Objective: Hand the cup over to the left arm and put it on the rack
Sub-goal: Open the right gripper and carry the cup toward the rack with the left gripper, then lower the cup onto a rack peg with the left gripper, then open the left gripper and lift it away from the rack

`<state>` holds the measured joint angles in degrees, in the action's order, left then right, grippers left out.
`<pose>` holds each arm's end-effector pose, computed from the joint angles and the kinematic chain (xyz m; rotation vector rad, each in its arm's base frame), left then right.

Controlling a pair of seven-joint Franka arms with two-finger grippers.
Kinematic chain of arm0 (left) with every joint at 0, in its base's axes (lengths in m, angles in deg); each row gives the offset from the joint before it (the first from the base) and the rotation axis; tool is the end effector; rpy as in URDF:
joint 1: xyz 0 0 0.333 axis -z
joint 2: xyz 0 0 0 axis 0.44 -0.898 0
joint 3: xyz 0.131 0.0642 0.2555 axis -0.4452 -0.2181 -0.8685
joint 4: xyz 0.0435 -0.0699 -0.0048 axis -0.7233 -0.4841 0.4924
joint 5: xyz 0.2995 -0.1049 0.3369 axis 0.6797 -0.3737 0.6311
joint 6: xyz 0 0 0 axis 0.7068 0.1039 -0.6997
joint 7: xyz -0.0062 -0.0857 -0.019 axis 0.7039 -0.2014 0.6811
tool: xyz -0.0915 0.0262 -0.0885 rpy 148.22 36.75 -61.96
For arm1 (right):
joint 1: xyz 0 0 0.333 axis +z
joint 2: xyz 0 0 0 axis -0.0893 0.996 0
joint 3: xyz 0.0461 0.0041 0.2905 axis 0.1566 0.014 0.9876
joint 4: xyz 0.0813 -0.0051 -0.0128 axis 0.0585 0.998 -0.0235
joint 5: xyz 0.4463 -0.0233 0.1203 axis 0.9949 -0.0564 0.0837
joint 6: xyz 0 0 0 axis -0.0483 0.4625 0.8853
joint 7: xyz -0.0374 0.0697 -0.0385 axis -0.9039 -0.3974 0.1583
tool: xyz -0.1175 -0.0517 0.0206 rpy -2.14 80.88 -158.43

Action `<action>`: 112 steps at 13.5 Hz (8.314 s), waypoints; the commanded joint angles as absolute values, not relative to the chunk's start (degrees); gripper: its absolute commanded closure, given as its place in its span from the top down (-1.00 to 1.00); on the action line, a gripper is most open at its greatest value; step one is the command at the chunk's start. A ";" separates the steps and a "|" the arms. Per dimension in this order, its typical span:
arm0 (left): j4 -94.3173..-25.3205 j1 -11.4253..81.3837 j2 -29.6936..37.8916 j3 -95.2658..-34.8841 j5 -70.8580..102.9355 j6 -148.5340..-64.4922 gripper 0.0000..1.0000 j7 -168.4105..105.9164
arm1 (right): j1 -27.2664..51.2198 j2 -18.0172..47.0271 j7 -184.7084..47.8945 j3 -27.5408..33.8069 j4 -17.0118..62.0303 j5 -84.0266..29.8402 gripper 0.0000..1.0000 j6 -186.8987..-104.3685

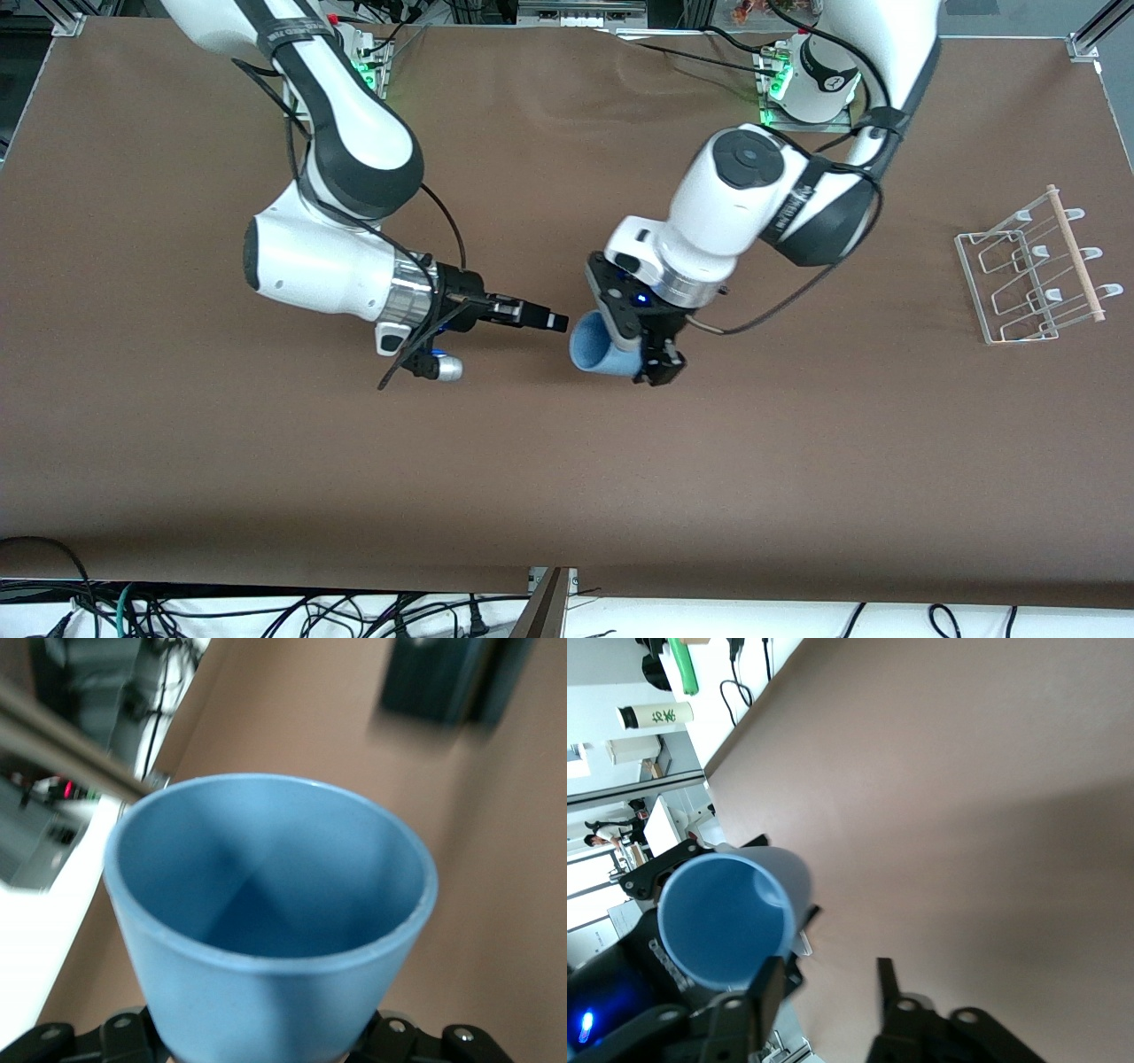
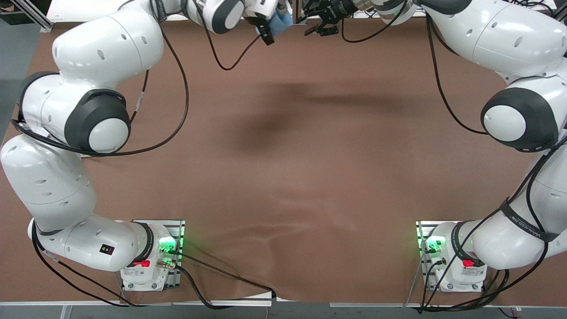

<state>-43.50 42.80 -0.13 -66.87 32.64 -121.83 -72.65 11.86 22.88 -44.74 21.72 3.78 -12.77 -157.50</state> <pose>0.6857 -0.4019 0.3641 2.5411 -1.7359 0.5540 0.6928 0.4104 0.3744 -2.1955 0.3612 0.1693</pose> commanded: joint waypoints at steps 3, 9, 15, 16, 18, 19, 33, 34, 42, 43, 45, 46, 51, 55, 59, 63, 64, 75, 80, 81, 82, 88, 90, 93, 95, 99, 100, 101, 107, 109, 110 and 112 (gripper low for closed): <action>-41.94 36.06 4.84 -66.79 25.85 -106.64 -1.00 -73.56 | 2.54 21.80 -44.48 22.12 -0.92 -23.89 1.00 -144.38; -41.76 19.72 8.62 -67.58 23.17 -82.83 -1.00 -75.05 | -1.34 17.24 -47.03 18.61 -1.63 -54.86 1.00 -129.18; -40.88 8.45 8.19 -67.76 39.59 -63.47 -1.00 -78.57 | -1.52 10.92 -48.34 13.50 -0.32 -69.72 1.00 -120.56; -40.88 8.00 8.10 -67.76 43.10 -60.83 -1.00 -78.57 | -2.04 9.16 -48.43 13.50 0.99 -70.52 1.00 -120.02; -41.23 6.60 7.84 -67.84 49.69 -57.39 -1.00 -78.65 | -3.27 5.04 -48.08 13.50 3.20 -70.71 1.00 -120.45; -41.75 6.42 7.14 -67.84 52.77 -56.42 -1.00 -78.65 | -3.62 3.01 -48.17 13.50 4.86 -70.36 1.00 -120.45; -57.39 5.45 -3.24 -68.63 80.40 -42.79 -1.00 -77.34 | -5.38 -0.26 -56.87 13.68 7.07 -68.86 1.00 -120.45; -57.92 5.45 -3.33 -68.63 80.40 -42.79 -1.00 -77.25 | -5.39 -0.26 -56.87 13.68 7.07 -68.86 1.00 -120.45; -63.38 3.87 -3.41 -68.64 82.94 -43.23 -1.00 -75.58 | -5.39 -0.17 -56.87 13.68 7.16 -68.77 1.00 -120.28; -63.47 3.52 -3.33 -68.63 83.12 -43.40 -1.00 -75.58 | -5.39 -0.26 -56.87 13.68 7.07 -68.77 1.00 -120.28; -63.55 2.99 -3.41 -68.64 83.65 -43.84 -1.00 -75.58 | -5.30 -0.26 -56.87 13.77 7.07 -68.69 1.00 -120.28; -63.55 2.29 -3.50 -68.55 84.26 -43.93 -1.00 -75.58 | -5.30 -0.26 -56.78 13.77 7.07 -68.25 1.00 -120.28; -63.64 1.59 -3.76 -68.63 84.53 -45.95 -1.00 -75.49 | -5.39 -0.26 -56.87 13.68 7.16 -67.72 1.00 -120.28; -63.64 1.58 -4.99 -68.63 84.53 -46.48 -1.00 -74.53 | -5.39 -0.26 -56.87 13.68 7.07 -67.72 1.00 -120.28; -63.64 1.50 -5.79 -68.63 84.53 -46.74 -1.00 -74.17 | -5.39 -0.26 -56.87 13.68 7.07 -67.72 1.00 -120.28; -63.99 1.50 -5.79 -68.72 84.53 -47.09 -1.00 -74.26 | -5.39 -0.17 -56.87 13.68 7.07 -67.72 1.00 -120.28; -63.99 1.50 -5.70 -68.72 84.88 -47.09 -0.99 -74.26 | -5.39 -0.26 -56.87 13.68 7.07 -67.72 1.00 -120.28; -63.91 1.06 -6.14 -68.64 85.50 -47.10 1.00 -74.26 | -5.39 -0.26 -56.87 13.68 7.07 -67.63 1.00 -120.28; -63.38 1.14 -5.96 -68.72 85.50 -46.74 1.00 -74.52 | -5.39 -0.26 -56.87 13.68 7.07 -67.63 1.00 -120.28; -62.94 1.32 -5.88 -68.64 85.50 -46.48 1.00 -74.61 | -5.39 -0.26 -56.87 13.68 7.07 -67.63 1.00 -120.28; -62.76 1.49 -5.53 -68.55 85.24 -46.30 1.00 -74.79 | -5.39 -0.26 -56.87 13.68 7.07 -67.63 1.00 -120.28; -48.12 1.93 -3.34 -67.23 73.32 -42.09 1.00 -75.40 | -5.39 -0.26 -56.87 13.68 7.07 -67.63 1.00 -120.28; -42.67 1.93 -1.40 -65.83 68.82 -41.48 1.00 -75.75 | -5.39 -0.26 -56.87 13.68 7.07 -67.63 1.00 -120.28; -30.20 2.72 -0.78 -58.82 64.50 -37.52 1.00 -74.62 | -5.39 -0.26 -56.96 13.68 7.07 -67.63 1.00 -120.28; -21.58 6.31 -0.78 -55.37 64.23 -36.46 1.00 -72.34 | -5.39 -0.26 -56.87 13.68 7.07 -67.63 1.00 -120.28; -14.78 16.14 1.24 -54.84 59.22 -37.25 1.00 -60.50 | -5.47 -0.17 -56.87 13.68 7.07 -67.63 1.00 -120.36; -13.47 18.26 1.42 -54.84 59.05 -37.25 1.00 -56.89 | -5.47 -0.26 -56.87 13.68 7.07 -67.63 1.00 -120.28; -12.50 19.67 1.85 -54.84 57.83 -37.34 1.00 -53.29 | -5.47 -0.26 -56.87 13.68 7.07 -67.63 1.00 -120.28; -37.05 12.58 21.17 -56.95 44.64 -63.13 1.00 -46.83 | -5.38 -0.17 -57.13 13.68 7.07 -67.89 1.00 -120.71; -44.01 10.29 26.53 -56.95 37.02 -67.82 1.00 -46.32 | -5.56 -0.17 -57.22 13.68 7.07 -67.81 1.00 -120.63; -46.30 9.15 28.64 -57.03 35.24 -70.97 1.00 -45.44 | -5.56 -0.17 -57.14 13.68 7.07 -67.81 1.00 -120.72; -48.35 8.18 30.77 -57.12 32.69 -74.77 1.00 -40.71 | -5.47 -0.17 -56.96 13.68 7.07 -67.81 1.00 -120.72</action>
